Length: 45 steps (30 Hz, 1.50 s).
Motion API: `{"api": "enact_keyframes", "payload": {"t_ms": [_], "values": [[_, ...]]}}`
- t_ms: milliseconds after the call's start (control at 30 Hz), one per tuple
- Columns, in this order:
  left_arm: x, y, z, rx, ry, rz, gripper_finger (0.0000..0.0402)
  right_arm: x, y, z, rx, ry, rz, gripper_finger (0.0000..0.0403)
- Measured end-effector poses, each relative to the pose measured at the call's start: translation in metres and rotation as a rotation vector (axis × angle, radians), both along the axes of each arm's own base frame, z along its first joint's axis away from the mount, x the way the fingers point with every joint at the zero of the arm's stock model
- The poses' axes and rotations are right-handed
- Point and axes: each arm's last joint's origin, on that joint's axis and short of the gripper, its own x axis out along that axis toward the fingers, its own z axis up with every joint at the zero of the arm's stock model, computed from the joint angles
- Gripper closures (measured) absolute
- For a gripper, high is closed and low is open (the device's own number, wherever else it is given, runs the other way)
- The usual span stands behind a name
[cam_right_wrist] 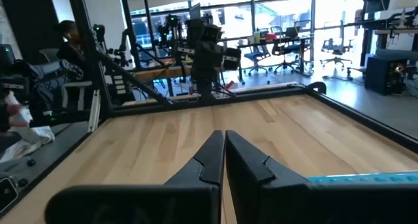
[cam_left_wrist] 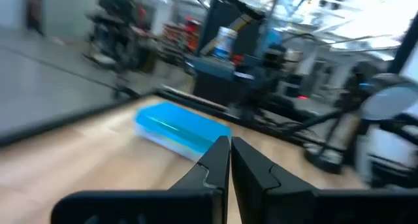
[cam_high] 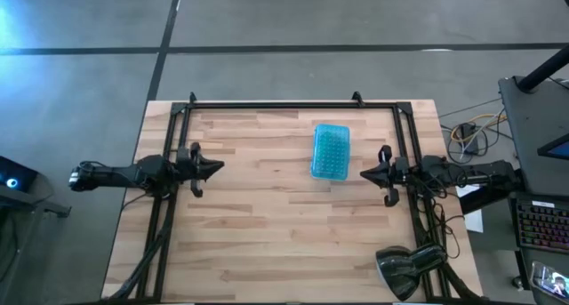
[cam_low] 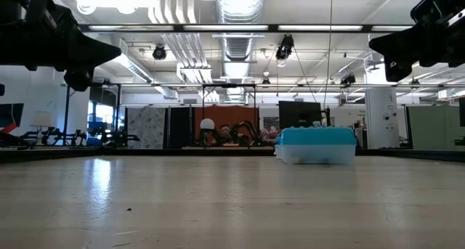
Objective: Pick & place school supplies into a supply box
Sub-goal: Return to Home Position
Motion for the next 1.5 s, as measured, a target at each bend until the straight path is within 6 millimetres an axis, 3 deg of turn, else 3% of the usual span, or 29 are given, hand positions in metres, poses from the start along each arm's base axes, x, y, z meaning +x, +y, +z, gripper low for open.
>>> {"api": "enact_keyframes", "payload": {"t_ms": [167,533,1500], "values": [[-0.0007,0.0029,0.0015,0.106,0.015,0.108,0.0401,0.0,0.0,0.0,0.002,0.0,0.0,0.0394],[-0.0002,0.001,0.0052,0.237,0.006,0.056,0.0401,0.0,0.0,0.0001,-0.023,-0.001,-0.002,0.0394],[-0.0001,0.001,0.0046,0.166,-0.006,0.052,0.0401,0.0,0.0,-0.0003,-0.025,0.003,-0.001,0.0394]]}}
